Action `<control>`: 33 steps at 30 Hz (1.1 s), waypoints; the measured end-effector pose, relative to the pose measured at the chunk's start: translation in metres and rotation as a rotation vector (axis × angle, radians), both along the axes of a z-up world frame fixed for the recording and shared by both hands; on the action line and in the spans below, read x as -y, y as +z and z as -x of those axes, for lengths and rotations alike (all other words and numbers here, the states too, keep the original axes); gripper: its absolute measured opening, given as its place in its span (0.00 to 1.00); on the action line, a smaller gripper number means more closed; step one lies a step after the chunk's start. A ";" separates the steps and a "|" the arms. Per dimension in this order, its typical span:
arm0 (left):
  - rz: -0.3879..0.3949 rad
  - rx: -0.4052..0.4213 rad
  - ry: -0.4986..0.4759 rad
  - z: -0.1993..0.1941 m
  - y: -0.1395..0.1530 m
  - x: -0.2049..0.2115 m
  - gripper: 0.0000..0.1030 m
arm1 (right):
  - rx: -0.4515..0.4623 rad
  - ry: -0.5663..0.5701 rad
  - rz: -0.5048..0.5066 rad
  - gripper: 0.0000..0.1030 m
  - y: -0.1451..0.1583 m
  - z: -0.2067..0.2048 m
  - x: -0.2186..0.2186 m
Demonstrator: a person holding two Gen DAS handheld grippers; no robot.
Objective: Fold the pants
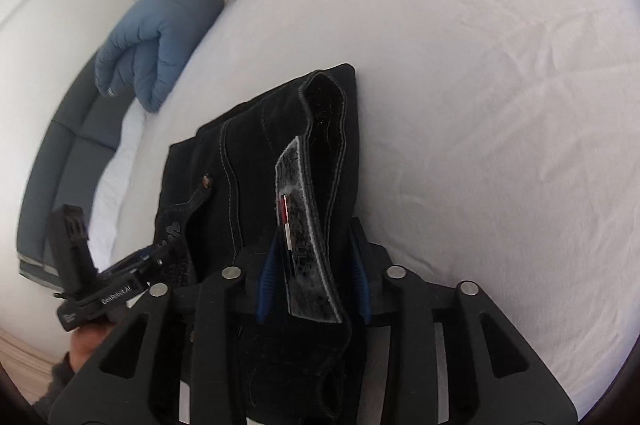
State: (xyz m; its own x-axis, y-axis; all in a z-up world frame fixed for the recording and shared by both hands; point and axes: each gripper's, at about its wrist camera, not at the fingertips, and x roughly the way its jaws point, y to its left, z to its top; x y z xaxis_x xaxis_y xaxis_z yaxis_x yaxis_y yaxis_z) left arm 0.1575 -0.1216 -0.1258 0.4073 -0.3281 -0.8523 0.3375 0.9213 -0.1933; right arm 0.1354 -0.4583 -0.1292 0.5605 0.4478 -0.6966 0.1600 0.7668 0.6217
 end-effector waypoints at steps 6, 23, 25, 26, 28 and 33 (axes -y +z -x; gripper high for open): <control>0.017 0.211 0.081 0.041 0.054 -0.029 1.00 | 0.066 -0.132 0.050 0.60 0.038 0.039 0.017; -0.043 1.042 0.367 0.232 0.292 -0.075 1.00 | 0.949 -0.469 0.729 1.00 0.312 0.271 -0.078; -0.102 1.075 0.345 0.240 0.305 -0.073 1.00 | 0.958 -0.491 0.735 1.00 0.330 0.285 -0.079; -0.123 1.094 0.316 0.244 0.308 -0.071 1.00 | 0.951 -0.493 0.743 1.00 0.338 0.291 -0.079; -0.142 1.089 0.258 0.249 0.315 -0.067 1.00 | 0.971 -0.488 0.753 1.00 0.352 0.307 -0.082; -0.116 0.926 0.143 0.230 0.305 -0.049 1.00 | 0.931 -0.444 0.752 1.00 0.375 0.332 -0.082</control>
